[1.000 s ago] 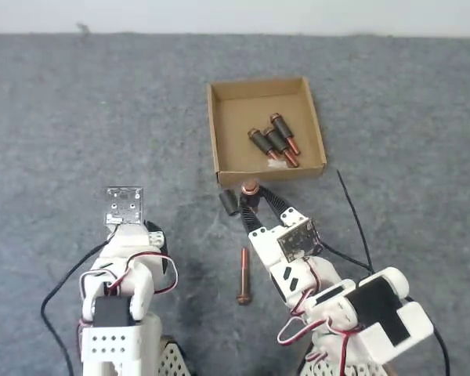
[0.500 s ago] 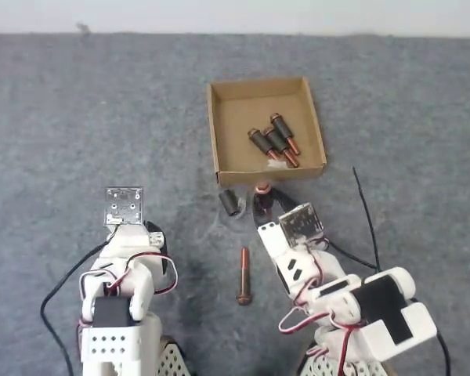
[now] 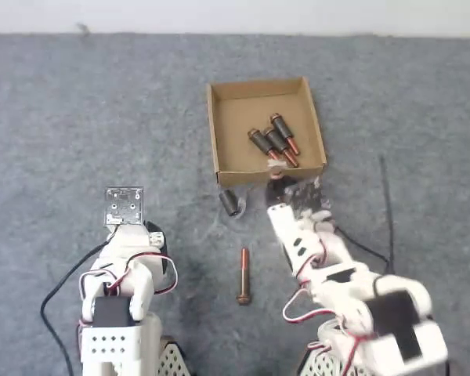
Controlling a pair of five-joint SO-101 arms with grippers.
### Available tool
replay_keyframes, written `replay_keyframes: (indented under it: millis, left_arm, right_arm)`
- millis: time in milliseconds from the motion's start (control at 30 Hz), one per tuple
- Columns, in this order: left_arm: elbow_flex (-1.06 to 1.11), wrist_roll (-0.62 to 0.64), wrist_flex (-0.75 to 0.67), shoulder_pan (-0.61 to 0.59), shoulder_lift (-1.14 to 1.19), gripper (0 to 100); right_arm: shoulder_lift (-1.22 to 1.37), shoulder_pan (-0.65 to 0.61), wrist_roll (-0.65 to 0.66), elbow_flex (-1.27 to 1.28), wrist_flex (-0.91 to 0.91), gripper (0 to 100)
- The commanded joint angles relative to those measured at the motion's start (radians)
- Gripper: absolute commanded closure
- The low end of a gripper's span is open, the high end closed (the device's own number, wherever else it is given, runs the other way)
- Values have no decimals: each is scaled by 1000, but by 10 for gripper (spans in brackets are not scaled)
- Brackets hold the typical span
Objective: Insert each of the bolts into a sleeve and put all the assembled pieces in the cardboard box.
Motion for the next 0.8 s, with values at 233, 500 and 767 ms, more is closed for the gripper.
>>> replay_keyframes:
  millis: [233, 500, 767]
  left_arm:
    - [-4, -12, -11, -6, 15, 989]
    - [-4, -12, -11, -6, 15, 989]
    - [-4, -12, -11, -8, 15, 989]
  right_arm:
    - [-401, 77, 12, -305, 730, 992]
    - [-272, 160, 12, -638, 1018, 992]
    - [19, 170, 17, -1033, 1216, 992]
